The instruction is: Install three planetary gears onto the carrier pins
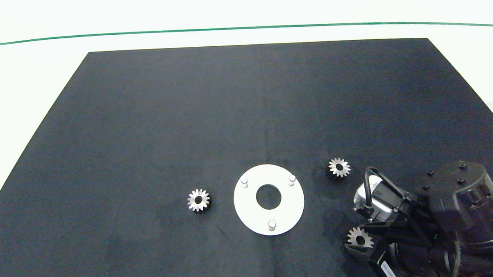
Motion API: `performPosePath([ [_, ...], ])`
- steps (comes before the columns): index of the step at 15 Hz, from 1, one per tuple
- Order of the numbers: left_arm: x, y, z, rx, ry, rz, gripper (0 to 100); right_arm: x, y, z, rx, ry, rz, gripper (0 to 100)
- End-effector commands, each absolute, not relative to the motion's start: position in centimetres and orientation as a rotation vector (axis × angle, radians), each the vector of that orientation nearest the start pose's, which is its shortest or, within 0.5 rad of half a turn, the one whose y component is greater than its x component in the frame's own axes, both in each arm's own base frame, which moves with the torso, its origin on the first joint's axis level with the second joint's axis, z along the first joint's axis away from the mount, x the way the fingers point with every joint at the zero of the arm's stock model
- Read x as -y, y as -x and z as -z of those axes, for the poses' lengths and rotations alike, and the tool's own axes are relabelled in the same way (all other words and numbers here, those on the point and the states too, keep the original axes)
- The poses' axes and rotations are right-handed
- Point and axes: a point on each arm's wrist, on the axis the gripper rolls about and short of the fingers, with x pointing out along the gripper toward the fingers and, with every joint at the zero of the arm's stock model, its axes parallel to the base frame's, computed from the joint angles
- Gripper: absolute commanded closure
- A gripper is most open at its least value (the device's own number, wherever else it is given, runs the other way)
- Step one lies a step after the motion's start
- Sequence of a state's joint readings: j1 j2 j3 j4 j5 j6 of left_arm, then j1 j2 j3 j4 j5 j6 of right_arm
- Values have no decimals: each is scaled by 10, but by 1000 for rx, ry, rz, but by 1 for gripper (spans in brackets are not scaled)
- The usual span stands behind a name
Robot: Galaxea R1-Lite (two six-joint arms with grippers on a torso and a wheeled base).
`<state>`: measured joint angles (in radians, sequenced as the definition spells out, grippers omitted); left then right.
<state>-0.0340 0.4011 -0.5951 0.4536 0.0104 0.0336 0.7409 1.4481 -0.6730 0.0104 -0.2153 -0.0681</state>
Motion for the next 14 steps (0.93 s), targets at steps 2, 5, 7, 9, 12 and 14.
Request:
performPosePath([
  [2,-1,20,-198,-260,-41,27,0,-140,-156,-165,-656,420,-534,87],
  [5,-1,20,-198,-260,-41,29,0,-140,-157,-163,-665,423,-532,87],
  [7,-1,20,-198,-260,-41,27,0,-140,-157,-163,-666,424,-532,87],
  [9,-1,20,-198,-262,-41,29,0,-140,-157,-162,-668,428,-531,87],
  [12,-1,20,-199,-262,-41,29,0,-141,-158,-159,-680,436,-529,87],
  [14,-1,20,-199,-262,-41,29,0,-142,-159,-159,-679,437,-530,87],
])
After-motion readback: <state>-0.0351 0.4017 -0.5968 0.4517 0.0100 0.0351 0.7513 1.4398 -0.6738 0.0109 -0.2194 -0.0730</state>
